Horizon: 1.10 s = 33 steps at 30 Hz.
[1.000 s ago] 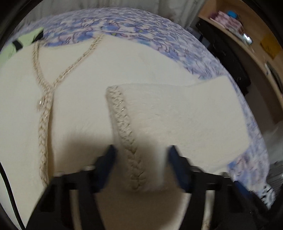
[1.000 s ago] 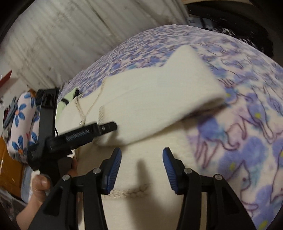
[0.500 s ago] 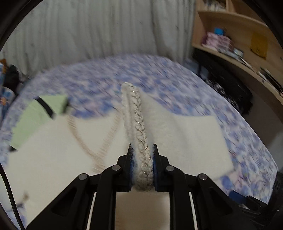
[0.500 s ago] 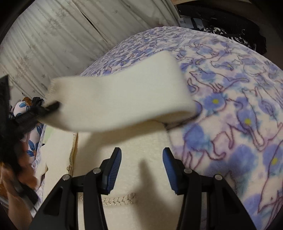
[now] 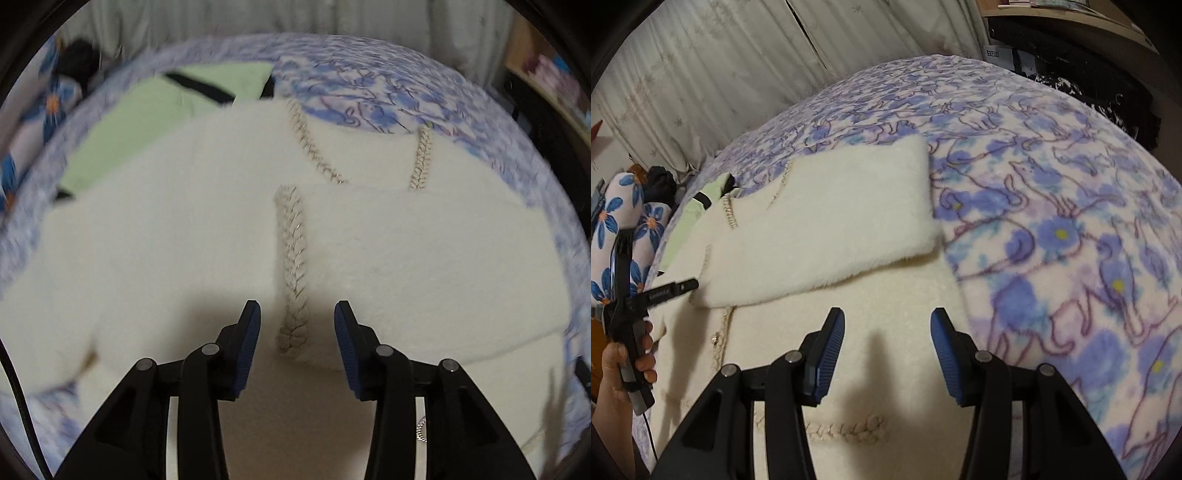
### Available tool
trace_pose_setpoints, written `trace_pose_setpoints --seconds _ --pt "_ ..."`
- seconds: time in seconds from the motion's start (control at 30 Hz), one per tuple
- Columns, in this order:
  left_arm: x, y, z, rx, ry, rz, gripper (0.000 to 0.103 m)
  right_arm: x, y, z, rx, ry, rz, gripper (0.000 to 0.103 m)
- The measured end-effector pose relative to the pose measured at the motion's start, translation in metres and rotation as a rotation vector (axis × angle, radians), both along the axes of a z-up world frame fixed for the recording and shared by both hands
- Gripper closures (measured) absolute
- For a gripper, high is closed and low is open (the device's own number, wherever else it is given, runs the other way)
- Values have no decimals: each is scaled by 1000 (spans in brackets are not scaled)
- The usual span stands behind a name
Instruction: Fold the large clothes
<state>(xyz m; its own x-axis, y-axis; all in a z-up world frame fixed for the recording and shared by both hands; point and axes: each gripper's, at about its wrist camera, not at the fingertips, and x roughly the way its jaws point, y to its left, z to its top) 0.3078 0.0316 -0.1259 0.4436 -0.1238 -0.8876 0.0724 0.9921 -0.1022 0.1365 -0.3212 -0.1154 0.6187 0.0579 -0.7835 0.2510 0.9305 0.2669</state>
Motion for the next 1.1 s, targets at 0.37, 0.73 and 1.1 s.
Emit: trace_pose_setpoints --seconds 0.37,0.73,1.1 --pt "25 9 -23 -77 37 34 37 84 -38 2 -43 82 -41 49" --pt "51 -28 -14 9 -14 -65 88 173 -61 -32 7 124 -4 83" --pt "48 -33 -17 42 -87 -96 79 159 -48 -19 -160 116 -82 72"
